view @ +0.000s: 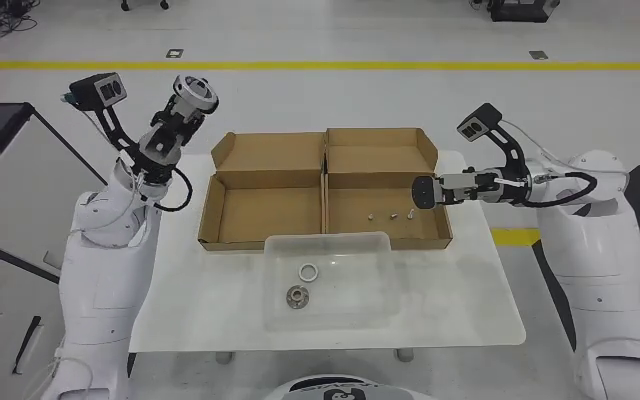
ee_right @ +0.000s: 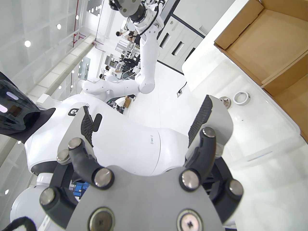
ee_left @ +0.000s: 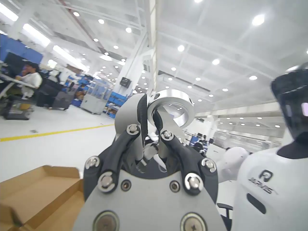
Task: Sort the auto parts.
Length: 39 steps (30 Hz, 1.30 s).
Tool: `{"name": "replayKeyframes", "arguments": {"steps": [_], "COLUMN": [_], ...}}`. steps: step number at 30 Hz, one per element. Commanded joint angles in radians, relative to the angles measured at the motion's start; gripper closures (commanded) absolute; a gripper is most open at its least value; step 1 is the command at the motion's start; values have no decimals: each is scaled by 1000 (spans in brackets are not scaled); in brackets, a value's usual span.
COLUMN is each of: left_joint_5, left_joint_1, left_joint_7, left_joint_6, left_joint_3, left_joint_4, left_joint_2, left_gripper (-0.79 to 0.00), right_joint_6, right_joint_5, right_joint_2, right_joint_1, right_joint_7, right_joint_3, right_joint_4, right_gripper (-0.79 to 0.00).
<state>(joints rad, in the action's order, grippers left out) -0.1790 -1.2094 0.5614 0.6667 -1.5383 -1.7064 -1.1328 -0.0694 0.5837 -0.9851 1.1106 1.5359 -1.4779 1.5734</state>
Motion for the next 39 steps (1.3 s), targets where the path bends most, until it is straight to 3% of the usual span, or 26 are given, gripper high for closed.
{"name": "replayKeyframes", "arguments": {"steps": [1,18,27,33,39], "left_joint_5": [108,527,748,769,769], "left_joint_1": [13,-39,-11,33,33], "left_joint_7": [2,84,200,270,270], "left_joint_6": [-41,-171,-193,-213,-213], "left_joint_3": [-6,-61,-37,-3,-3], "left_joint_4": [18,1,15,53,53], "left_joint_2": [3,34,53,59,59], "left_gripper": [0,0,0,0,0], "right_joint_6": [0,0,0,0,0], "right_joint_5": [0,0,0,0,0], "right_joint_2": [0,0,0,0,0], "right_joint_1": [0,0,0,0,0], "right_joint_7": [0,0,0,0,0], "right_joint_3": [0,0,0,0,0], "right_joint_4": [0,0,0,0,0], "right_gripper": [-785,-785,-785,-785,-785]}}
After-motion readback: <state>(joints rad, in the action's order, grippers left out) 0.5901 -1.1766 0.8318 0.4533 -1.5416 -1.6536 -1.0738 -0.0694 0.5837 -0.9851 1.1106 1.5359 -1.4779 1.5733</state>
